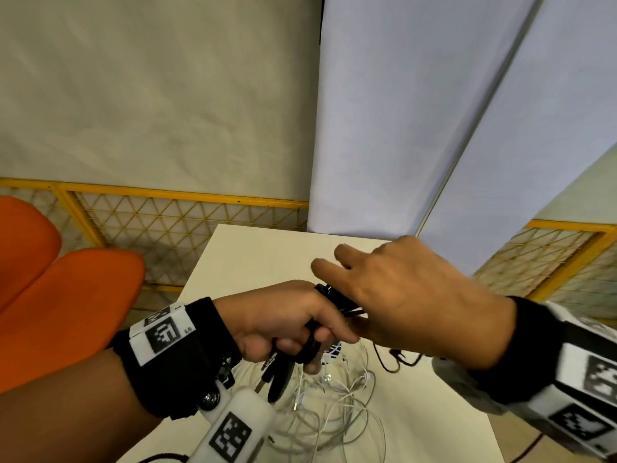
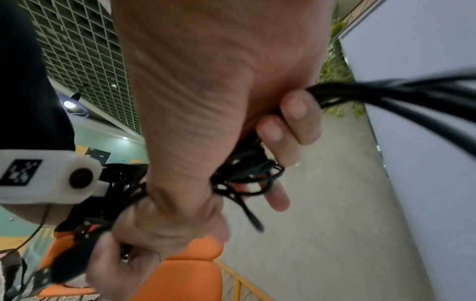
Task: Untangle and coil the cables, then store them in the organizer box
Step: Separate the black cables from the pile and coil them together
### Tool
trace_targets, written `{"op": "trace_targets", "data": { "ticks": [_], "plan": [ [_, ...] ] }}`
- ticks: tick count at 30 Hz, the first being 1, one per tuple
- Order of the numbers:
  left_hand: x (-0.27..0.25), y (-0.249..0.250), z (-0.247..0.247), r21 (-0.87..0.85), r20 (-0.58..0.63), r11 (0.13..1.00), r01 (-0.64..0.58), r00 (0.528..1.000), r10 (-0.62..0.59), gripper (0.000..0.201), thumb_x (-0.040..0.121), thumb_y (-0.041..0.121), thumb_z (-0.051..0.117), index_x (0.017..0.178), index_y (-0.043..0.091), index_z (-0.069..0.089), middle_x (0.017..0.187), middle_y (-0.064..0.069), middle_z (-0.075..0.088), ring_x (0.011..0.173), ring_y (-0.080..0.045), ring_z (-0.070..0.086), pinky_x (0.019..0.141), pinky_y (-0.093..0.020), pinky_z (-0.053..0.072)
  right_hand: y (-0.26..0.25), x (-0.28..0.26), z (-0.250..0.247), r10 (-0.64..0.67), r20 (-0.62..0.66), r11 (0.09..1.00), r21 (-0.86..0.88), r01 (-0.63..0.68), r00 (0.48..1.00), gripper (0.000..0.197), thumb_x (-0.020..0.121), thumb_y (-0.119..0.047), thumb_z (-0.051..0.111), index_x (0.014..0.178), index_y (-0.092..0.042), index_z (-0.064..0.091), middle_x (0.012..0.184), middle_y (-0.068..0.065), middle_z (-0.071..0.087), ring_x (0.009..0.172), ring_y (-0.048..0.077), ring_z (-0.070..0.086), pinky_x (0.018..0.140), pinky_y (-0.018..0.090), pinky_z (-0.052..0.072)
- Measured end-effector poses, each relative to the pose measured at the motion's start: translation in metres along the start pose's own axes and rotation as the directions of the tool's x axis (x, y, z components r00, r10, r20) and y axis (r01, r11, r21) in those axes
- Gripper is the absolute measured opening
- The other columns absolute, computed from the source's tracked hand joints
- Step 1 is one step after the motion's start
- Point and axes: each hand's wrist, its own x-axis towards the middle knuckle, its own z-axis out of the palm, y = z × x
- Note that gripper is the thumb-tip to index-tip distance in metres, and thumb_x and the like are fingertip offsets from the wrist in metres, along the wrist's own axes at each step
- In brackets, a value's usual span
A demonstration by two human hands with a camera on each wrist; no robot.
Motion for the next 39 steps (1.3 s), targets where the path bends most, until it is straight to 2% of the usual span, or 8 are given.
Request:
{"op": "trace_targets", "data": {
  "ticks": [4, 8, 15, 19, 24, 29, 34, 39],
  "plan": [
    [-0.005, 0.005, -0.001, -0.044, 0.066, 0.999, -0.023, 0.997, 0.026, 0.015, 0.088, 0.001, 0.063, 0.078, 0.002, 0.052, 0.048, -0.001, 0.034, 0.057, -0.023, 0.025, 0.039, -0.013, 0.039, 0.005, 0.005, 0.002, -0.023, -0.104, 1.000, 0.012, 0.024, 0.994, 0.034, 0.076, -0.036, 0.064, 0.070, -0.020, 0.035, 0.048, -0.002, 0.048, 0.035, 0.027, 0.034, 0.044, 0.024, 0.012],
    [-0.002, 0.003, -0.006, -0.057, 0.098, 0.995, -0.079, 0.992, 0.084, 0.032, 0.078, 0.007, 0.067, 0.055, 0.016, 0.046, 0.049, 0.002, 0.039, 0.030, -0.009, 0.022, 0.053, -0.028, 0.040, 0.014, 0.007, 0.008, -0.065, -0.189, 0.998, 0.007, 0.067, 0.980, 0.035, 0.081, -0.035, 0.059, 0.067, -0.018, 0.031, 0.045, 0.000, 0.048, 0.043, 0.026, 0.021, 0.045, 0.026, 0.017],
    [0.000, 0.009, -0.004, 0.026, 0.055, 0.995, -0.094, 0.994, 0.093, 0.048, 0.088, 0.003, 0.067, 0.045, 0.017, 0.053, 0.044, 0.002, 0.045, 0.031, -0.007, 0.027, 0.062, -0.031, 0.040, 0.021, 0.011, 0.001, -0.106, -0.199, 0.994, -0.027, 0.102, 0.974, 0.042, 0.071, -0.028, 0.071, 0.056, -0.017, 0.034, 0.039, 0.002, 0.041, 0.042, 0.027, 0.016, 0.045, 0.026, 0.016],
    [-0.001, 0.010, -0.003, 0.054, 0.015, 0.995, -0.081, 0.997, 0.080, 0.042, 0.086, 0.012, 0.074, 0.049, 0.014, 0.053, 0.050, -0.004, 0.041, 0.039, -0.010, 0.027, 0.059, -0.029, 0.040, 0.023, 0.011, 0.002, -0.137, -0.178, 0.990, -0.057, 0.129, 0.974, 0.047, 0.068, -0.025, 0.077, 0.058, -0.017, 0.032, 0.039, 0.001, 0.043, 0.043, 0.026, 0.017, 0.045, 0.025, 0.018],
    [-0.003, 0.013, 0.001, 0.081, -0.013, 0.989, -0.127, 0.992, 0.128, 0.038, 0.088, 0.018, 0.073, 0.053, 0.015, 0.058, 0.055, -0.001, 0.053, 0.039, -0.009, 0.031, 0.052, -0.025, 0.039, 0.027, 0.009, 0.001, -0.127, -0.147, 0.992, -0.040, 0.123, 0.981, 0.044, 0.069, -0.016, 0.076, 0.059, -0.020, 0.033, 0.042, 0.000, 0.031, 0.041, 0.023, 0.019, 0.043, 0.026, 0.019],
    [-0.003, 0.014, 0.001, 0.122, -0.030, 0.982, -0.142, 0.989, 0.147, 0.039, 0.087, 0.020, 0.074, 0.053, 0.016, 0.056, 0.055, 0.000, 0.055, 0.043, -0.010, 0.036, 0.050, -0.024, 0.036, 0.031, 0.012, -0.002, -0.124, -0.101, 0.992, 0.012, 0.126, 0.987, 0.038, 0.073, -0.022, 0.067, 0.056, -0.021, 0.033, 0.050, -0.009, 0.002, 0.038, 0.017, 0.012, 0.041, 0.023, 0.016],
    [0.000, 0.018, 0.001, 0.188, -0.054, 0.972, -0.141, 0.987, 0.154, 0.039, 0.088, 0.018, 0.073, 0.053, 0.018, 0.053, 0.050, 0.006, 0.053, 0.048, -0.007, 0.049, 0.044, -0.014, 0.031, 0.034, 0.015, -0.006, -0.115, -0.057, 0.992, 0.048, 0.118, 0.992, 0.045, 0.069, -0.026, 0.068, 0.055, -0.024, 0.025, 0.049, -0.010, 0.000, 0.041, 0.003, 0.001, 0.043, 0.016, 0.005],
    [-0.002, 0.022, 0.000, 0.187, -0.050, 0.969, -0.160, 0.984, 0.172, 0.025, 0.088, 0.023, 0.072, 0.066, 0.015, 0.061, 0.048, 0.010, 0.053, 0.046, -0.004, 0.045, 0.043, -0.016, 0.025, 0.035, 0.018, -0.014, -0.103, 0.005, 0.994, -0.017, 0.103, 0.995, 0.064, 0.073, -0.024, 0.068, 0.058, -0.026, 0.005, 0.048, -0.010, 0.005, 0.042, 0.002, 0.004, 0.044, 0.018, 0.006]
  ]
}}
